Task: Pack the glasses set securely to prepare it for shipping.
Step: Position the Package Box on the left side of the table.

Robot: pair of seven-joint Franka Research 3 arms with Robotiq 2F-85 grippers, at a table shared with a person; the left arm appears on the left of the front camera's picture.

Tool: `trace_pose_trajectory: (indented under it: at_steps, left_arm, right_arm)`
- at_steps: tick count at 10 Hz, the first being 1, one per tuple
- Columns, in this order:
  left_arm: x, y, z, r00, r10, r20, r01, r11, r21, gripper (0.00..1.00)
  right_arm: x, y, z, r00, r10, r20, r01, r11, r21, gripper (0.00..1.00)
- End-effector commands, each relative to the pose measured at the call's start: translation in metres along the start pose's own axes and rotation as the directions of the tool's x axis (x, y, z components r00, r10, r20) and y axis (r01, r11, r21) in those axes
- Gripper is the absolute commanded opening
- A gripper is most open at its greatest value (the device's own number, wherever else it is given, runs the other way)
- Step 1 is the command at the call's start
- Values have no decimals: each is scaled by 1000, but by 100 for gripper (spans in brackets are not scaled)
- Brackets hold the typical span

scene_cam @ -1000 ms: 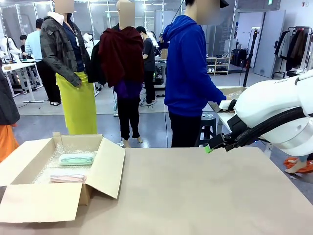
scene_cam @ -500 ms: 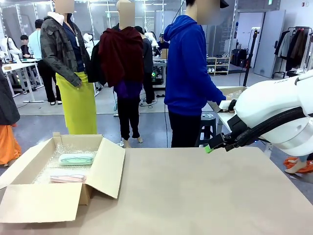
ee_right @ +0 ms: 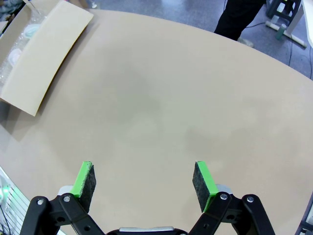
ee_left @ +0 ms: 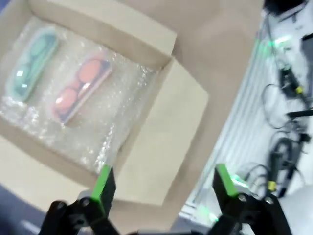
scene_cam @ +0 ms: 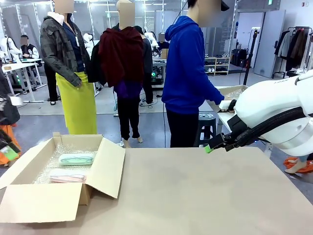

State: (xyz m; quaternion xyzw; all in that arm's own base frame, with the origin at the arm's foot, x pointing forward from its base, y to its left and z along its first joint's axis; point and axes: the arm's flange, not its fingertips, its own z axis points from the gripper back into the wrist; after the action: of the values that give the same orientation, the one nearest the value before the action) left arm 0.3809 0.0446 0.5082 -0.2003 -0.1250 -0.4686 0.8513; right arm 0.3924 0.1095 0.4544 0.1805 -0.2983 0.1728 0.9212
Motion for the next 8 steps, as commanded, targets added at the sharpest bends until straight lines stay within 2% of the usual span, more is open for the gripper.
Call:
trace_pose_trajectory:
  at_steps: [1, 4, 5, 6, 7, 8]
  left_arm:
    - [25, -41, -36, 994, -34, -108, 52, 984, 169, 100]
    - [63, -84, -85, 995, -5, -101, 34, 958, 284, 100]
    - [70, -85, -94, 996, 16, -93, 11, 959, 282, 100]
    - [72, -77, -93, 998, 55, -34, -45, 968, 249, 100]
    - [71, -91, -86, 996, -30, -87, 51, 967, 250, 100]
    - [71, -91, -86, 996, -30, -87, 51, 967, 250, 100]
  right_arm:
    - [2, 4, 2, 1000, -21, -1, 21, 1000, -3, 100]
    - [2, 4, 2, 1000, -21, -1, 21, 1000, -3, 100]
    - [2, 4, 2, 1000, -21, -1, 21, 1000, -3, 100]
    - [2, 4, 2, 1000, -21, -1, 21, 1000, -3, 100]
    - [2, 4, 2, 1000, -21, -1, 21, 1000, -3, 100]
    - [2, 4, 2, 1000, -21, -1, 21, 1000, -3, 100]
